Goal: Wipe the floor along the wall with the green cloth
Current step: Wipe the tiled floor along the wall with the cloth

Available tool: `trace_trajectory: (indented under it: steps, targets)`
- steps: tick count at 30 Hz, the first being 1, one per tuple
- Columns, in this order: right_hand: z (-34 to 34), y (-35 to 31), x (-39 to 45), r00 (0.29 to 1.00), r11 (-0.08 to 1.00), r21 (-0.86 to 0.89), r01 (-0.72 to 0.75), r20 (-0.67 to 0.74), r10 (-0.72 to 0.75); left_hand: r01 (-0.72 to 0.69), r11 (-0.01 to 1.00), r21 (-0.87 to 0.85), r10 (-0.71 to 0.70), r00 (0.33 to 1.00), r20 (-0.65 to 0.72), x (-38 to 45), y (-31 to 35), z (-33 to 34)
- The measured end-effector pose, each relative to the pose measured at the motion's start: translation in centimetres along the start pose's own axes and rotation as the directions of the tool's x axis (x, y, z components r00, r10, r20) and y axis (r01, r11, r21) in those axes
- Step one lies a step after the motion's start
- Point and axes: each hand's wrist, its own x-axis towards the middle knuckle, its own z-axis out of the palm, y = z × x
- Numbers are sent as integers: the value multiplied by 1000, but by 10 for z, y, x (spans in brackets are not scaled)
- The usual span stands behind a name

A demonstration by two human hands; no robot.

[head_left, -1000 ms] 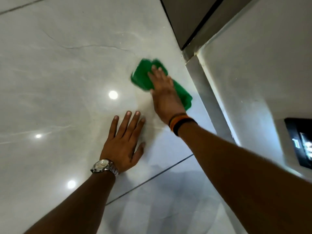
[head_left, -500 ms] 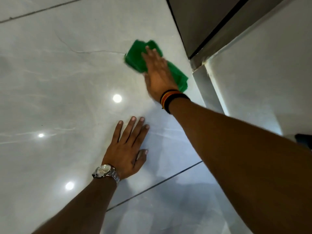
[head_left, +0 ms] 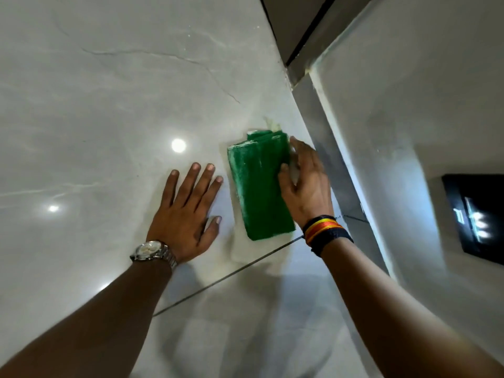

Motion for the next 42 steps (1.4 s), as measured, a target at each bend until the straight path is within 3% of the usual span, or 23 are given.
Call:
trace_trajectory:
  steps: [2,5,8,11,13,16,18,22,25,34,38,42]
  targets:
    - [9,1,-3,994,978,-180,105,25,-102,3,1000,-4,-3,1000,-1,2,1,-2]
    - [45,-16,-16,963,914,-335,231,210,-167,1,1000,2,-1,1000,-26,2,1,-3]
    - [69,-24,-2,966,843,-477,247,185,-178,-11,1000,-2,11,999,-51,1,1,0]
    - [59,-16,48,949,790,-527,314,179,-258,-14,1000,0,14,997,-81,1,0,2]
    - [39,4,66,953,813,-497,304,167,-254,-25,1000,-8,24,997,-79,0,1,3]
    - [14,51,29,943,858,-395,330,181,-280,-25,1000,-6,25,997,-73,0,1,-1]
    - [5,84,-38,969,893,-382,236,157,-189,-22,1000,-8,22,998,-58,-1,2,-4]
    - [-6,120,-172,984,928,-348,-132,71,166,-9,1000,-8,8,999,-31,-1,2,-5]
    - [-3,113,-185,962,902,-366,-229,55,266,-7,1000,-6,6,1000,-15,-2,3,-5]
    - [29,38,-25,999,944,-327,40,23,-35,-11,1000,-7,11,999,-30,-2,1,-6]
    - [27,75,-85,994,905,-411,108,38,-101,-5,999,-32,5,1000,-19,-2,3,-7]
    - [1,141,-223,994,843,-533,-70,35,105,1,999,-33,-2,1000,-26,-2,2,-8]
